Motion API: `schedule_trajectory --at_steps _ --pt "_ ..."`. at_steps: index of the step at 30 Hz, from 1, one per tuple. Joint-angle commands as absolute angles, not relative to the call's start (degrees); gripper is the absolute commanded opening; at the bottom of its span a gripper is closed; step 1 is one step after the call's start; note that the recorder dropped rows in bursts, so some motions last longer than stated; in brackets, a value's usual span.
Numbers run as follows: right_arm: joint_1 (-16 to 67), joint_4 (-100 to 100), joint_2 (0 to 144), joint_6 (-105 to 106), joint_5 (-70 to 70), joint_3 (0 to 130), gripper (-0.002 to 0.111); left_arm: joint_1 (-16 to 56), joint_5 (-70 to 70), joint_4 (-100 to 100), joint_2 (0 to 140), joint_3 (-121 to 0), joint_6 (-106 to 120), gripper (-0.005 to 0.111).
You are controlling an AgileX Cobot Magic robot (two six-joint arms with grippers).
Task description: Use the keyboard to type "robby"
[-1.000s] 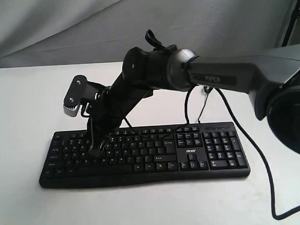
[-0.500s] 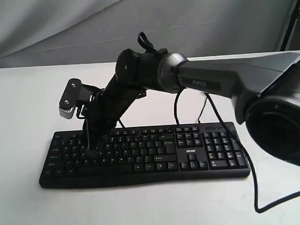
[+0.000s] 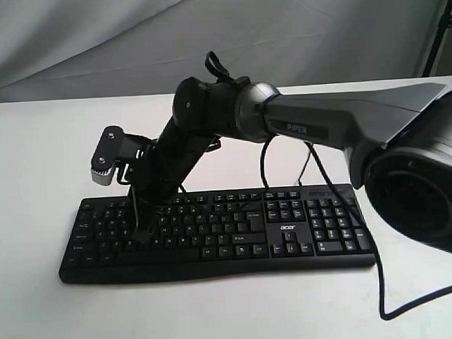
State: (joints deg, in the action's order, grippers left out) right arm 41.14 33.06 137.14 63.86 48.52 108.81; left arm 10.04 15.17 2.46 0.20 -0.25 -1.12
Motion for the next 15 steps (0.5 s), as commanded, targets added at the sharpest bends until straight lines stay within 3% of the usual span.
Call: schedule_trajectory --at_steps 1,15 --pt "41.14 31.85 137.23 64.38 48.98 109.15 0.000 10.36 14.84 2.74 0.00 0.00 -1.28 0.000" --pt "41.14 32.09 137.77 65.12 46.17 109.15 0.000 10.36 14.84 2.74 0.00 0.00 -1.28 0.000"
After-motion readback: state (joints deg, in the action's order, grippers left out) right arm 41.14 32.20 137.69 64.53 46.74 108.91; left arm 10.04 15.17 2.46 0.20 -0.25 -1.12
